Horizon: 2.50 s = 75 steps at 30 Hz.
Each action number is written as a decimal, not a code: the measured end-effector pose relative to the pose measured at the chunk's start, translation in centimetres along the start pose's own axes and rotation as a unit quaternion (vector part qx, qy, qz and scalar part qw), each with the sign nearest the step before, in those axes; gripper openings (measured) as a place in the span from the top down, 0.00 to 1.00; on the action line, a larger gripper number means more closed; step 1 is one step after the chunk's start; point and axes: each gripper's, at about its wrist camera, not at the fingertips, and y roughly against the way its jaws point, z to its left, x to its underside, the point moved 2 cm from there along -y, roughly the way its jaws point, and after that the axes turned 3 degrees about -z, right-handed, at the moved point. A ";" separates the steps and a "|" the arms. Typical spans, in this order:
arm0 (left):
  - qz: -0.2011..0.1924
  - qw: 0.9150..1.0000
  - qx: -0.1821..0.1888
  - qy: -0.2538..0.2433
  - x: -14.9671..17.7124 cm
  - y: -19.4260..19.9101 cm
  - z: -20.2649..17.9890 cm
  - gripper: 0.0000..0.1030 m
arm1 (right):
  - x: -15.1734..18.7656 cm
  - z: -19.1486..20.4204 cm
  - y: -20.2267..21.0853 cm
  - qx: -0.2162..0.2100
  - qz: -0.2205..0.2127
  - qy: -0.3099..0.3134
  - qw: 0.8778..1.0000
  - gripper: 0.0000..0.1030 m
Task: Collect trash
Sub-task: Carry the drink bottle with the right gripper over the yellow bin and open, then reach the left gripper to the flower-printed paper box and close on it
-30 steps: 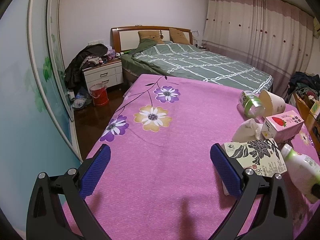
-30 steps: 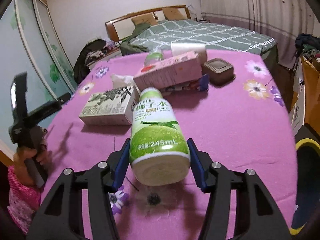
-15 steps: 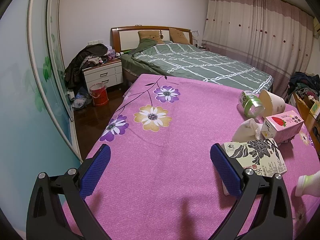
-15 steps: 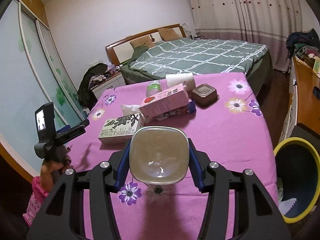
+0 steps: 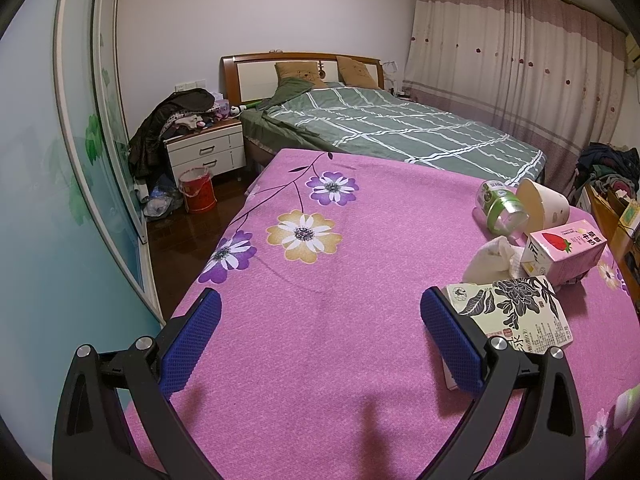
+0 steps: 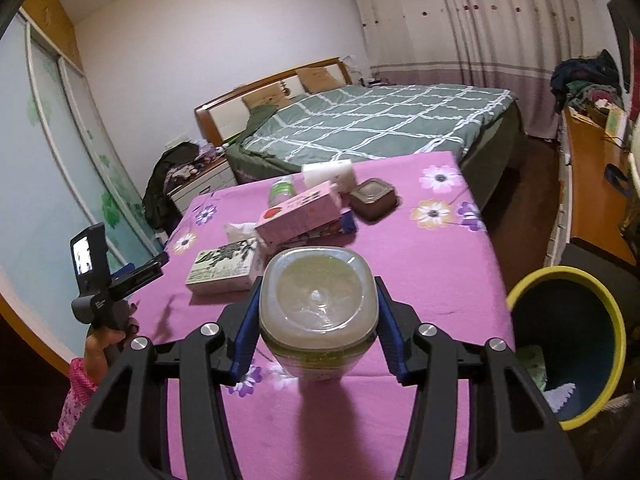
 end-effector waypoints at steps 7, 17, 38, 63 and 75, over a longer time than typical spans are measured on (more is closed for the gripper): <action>-0.001 1.000 0.000 0.000 0.0 0.1 0.0 0.05 | -0.8 -4.9 3.2 0.067 -0.040 -0.043 0.996 0.52; 0.000 1.000 -0.001 -0.002 0.0 0.0 0.0 0.05 | -0.5 -15.1 5.4 0.224 -0.063 -0.118 0.965 0.52; -0.005 1.000 0.014 -0.015 -0.2 0.4 -0.8 0.05 | -0.1 -11.9 -5.6 0.226 -0.042 -0.041 0.972 0.48; 0.077 0.981 0.168 -0.062 2.7 0.6 -7.1 0.05 | 0.4 -9.9 -8.9 0.234 -0.008 -0.008 0.972 0.48; 0.118 0.949 0.270 -0.110 4.3 1.7 -11.8 0.05 | 0.6 -10.1 -9.2 0.230 -0.003 -0.014 0.973 0.48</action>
